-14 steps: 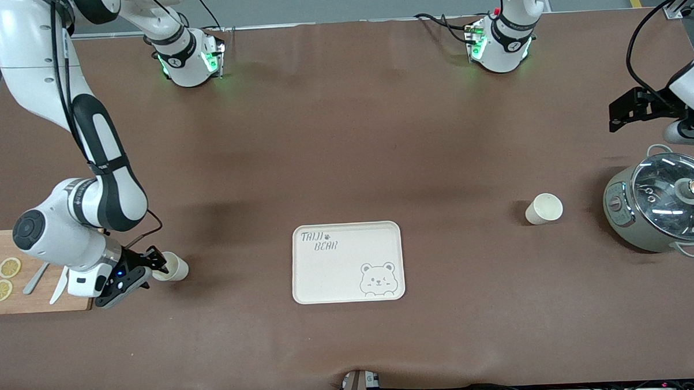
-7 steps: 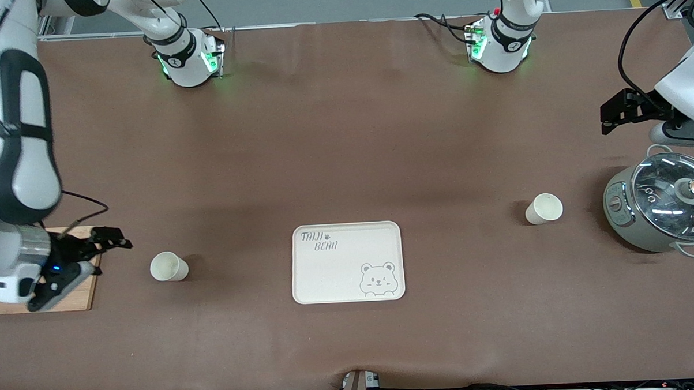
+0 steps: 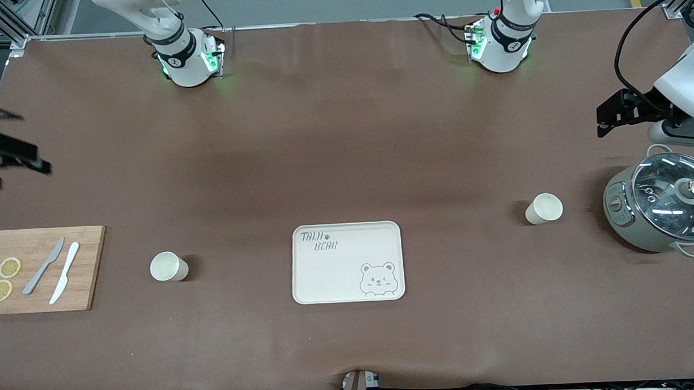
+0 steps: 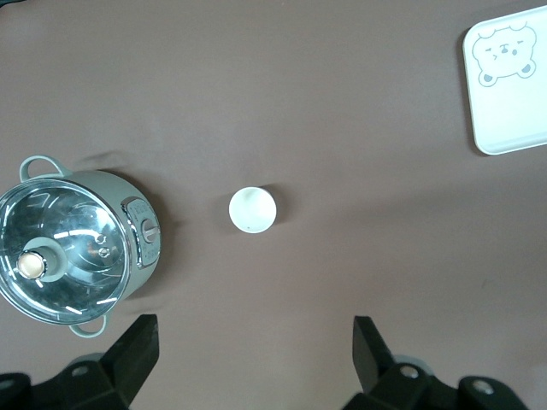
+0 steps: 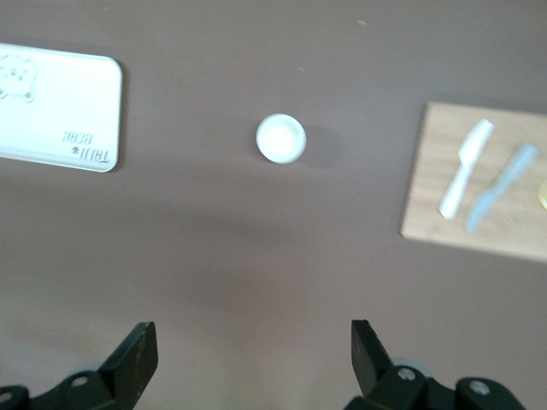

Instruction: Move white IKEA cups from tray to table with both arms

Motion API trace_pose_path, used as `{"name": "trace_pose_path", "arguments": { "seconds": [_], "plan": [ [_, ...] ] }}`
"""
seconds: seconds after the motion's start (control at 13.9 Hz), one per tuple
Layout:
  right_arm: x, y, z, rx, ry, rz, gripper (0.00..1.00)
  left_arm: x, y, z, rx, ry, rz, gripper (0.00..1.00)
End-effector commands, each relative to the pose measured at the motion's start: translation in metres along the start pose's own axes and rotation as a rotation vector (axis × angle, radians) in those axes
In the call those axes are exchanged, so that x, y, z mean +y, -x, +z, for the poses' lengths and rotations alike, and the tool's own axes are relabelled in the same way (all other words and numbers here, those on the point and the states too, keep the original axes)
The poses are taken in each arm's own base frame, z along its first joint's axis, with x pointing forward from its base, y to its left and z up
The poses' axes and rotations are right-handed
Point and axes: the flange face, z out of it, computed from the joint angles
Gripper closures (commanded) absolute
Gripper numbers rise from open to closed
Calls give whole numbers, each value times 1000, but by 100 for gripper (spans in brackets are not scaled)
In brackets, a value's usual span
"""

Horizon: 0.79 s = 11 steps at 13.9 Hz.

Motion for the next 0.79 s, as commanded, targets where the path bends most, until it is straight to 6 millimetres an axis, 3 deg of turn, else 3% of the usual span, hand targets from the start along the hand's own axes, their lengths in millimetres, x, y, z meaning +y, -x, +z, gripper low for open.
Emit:
{"name": "trace_pose_path", "arguments": {
  "seconds": [0.0, 0.22, 0.36, 0.72],
  "plan": [
    [32, 9, 20, -30, 23, 109, 0, 0, 7, -5, 18, 22, 17, 0],
    [39, 14, 52, -34, 19, 125, 0, 1, 7, -4, 16, 22, 19, 0],
    [38, 22, 59, 11, 24, 115, 0, -1, 7, -4, 16, 22, 16, 0],
    [31, 16, 32, 60, 99, 92, 0, -3, 6, -5, 27, 21, 9, 0]
  ]
}}
